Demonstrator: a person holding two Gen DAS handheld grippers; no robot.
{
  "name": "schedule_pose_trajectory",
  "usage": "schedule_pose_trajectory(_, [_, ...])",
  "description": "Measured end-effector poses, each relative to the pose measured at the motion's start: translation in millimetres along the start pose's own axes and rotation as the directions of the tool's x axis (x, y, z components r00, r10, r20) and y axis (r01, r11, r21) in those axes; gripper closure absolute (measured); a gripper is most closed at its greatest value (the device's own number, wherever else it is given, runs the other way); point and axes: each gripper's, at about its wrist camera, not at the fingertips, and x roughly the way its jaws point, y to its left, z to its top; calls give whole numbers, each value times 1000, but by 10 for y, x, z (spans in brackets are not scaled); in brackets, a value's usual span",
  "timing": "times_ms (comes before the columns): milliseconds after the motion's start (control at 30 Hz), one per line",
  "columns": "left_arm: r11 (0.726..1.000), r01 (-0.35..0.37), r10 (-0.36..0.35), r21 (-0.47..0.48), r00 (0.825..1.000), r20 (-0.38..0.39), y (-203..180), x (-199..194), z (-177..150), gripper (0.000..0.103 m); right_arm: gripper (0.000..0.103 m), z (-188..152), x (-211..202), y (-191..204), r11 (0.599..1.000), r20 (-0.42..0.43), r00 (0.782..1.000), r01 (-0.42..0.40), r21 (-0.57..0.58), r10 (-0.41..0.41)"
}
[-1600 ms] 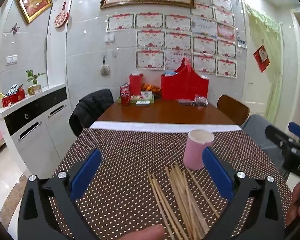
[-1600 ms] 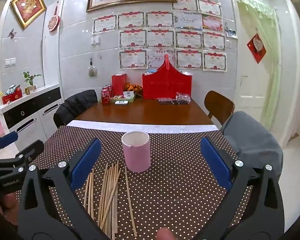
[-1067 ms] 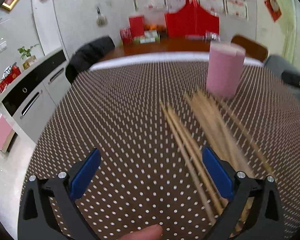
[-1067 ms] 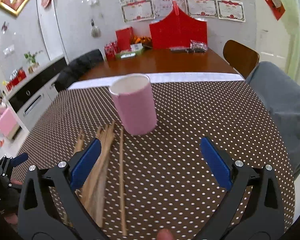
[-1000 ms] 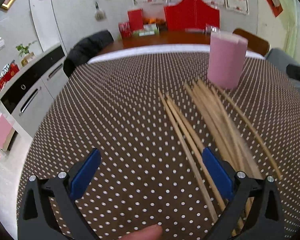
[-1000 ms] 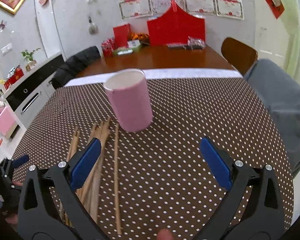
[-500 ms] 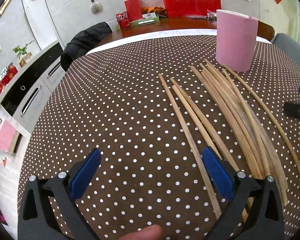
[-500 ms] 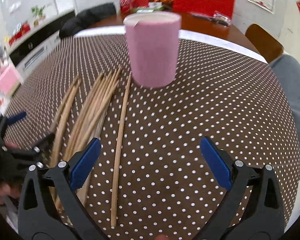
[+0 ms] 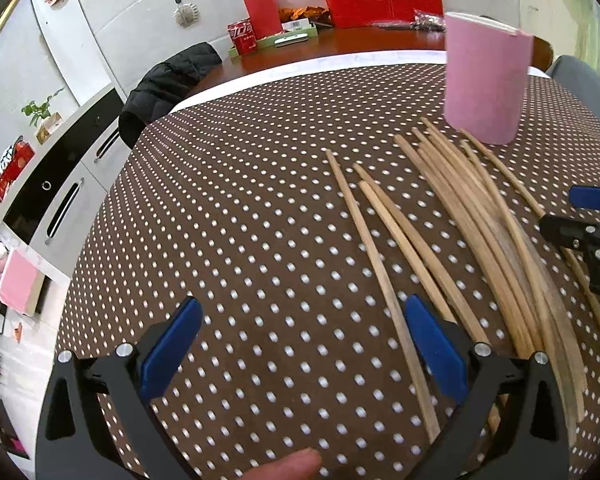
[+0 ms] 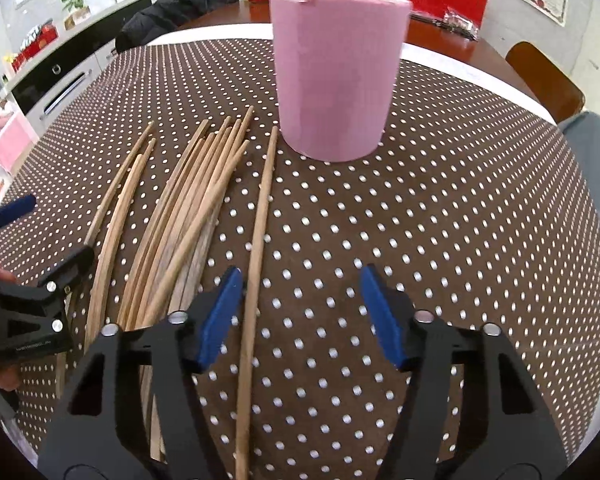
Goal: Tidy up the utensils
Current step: 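Move both tools down toward the loose wooden chopsticks on the tablecloth, then close the left tool on one chopstick while the right tool grasps another chopstick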
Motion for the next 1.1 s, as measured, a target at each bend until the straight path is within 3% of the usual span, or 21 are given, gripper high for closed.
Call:
schedule_pose_trajectory(67, [1000, 12, -12, -7, 1000, -10, 10, 57, 64, 3, 45, 95, 52, 78, 1000, -13, 1000, 8, -13, -8])
schedule_pose_trajectory(133, [1000, 28, -29, -12, 999, -17, 27, 109, 126, 3, 53, 178, 93, 117, 1000, -25, 1000, 7, -15, -7])
schedule_pose_trajectory(200, [998, 58, -59, -32, 998, -29, 55, 169, 197, 4, 80, 240, 120, 157, 999, -33, 999, 23, -27, -24])
schedule_pose_trajectory(233, [997, 71, -72, -35, 997, -28, 77, 181, 237, 7, 86, 248, 123, 183, 999, -40, 999, 12, -35, -13])
schedule_pose_trajectory(300, [984, 169, -171, -59, 985, -32, 80, 192, 267, 36, 97, 254, 129, 202, 999, -46, 999, 11, -48, -13])
schedule_pose_trajectory(333, [970, 231, -234, -69, 972, -35, 80, 177, 279, 48, 97, 228, 124, 199, 999, -44, 999, 5, -48, -7])
schedule_pose_trajectory(367, [971, 230, -233, -64, 972, -33, 62, 159, 283, 75, 97, 206, 118, 185, 999, -40, 999, -7, -41, 5])
schedule_pose_trajectory(400, [972, 227, -229, -59, 973, -31, 45, 148, 292, 94, 97, 175, 106, 155, 999, -33, 999, -21, -28, 20])
schedule_pose_trajectory(633, [948, 286, -288, -137, 958, 7, 118, -23, 105, 98, 97, -96, -164, -142, 986, 79, 986, -153, 62, 148])
schedule_pose_trajectory(767, [943, 290, -275, -162, 955, 110, 304, -242, 45, 98, 97, -209, -472, -173, 970, 182, 959, -233, 70, 218])
schedule_pose_trajectory(833, [938, 306, -277, -161, 944, 180, 339, -367, 121, 98, 97, -216, -683, -213, 957, 251, 932, -284, 63, 260])
schedule_pose_trajectory(933, [918, 365, -307, -155, 902, 302, 368, -650, 208, 98, 97, -180, -988, -216, 944, 342, 892, -329, 40, 296])
schedule_pose_trajectory(1000, [897, 419, -340, -143, 858, 385, 377, -864, 328, 98, 97, -120, -1204, -237, 938, 406, 861, -345, 21, 307])
schedule_pose_trajectory(1100, [882, 457, -357, -116, 808, 468, 292, -1099, 483, 98, 97, 11, -1408, -280, 934, 467, 827, -358, 9, 313])
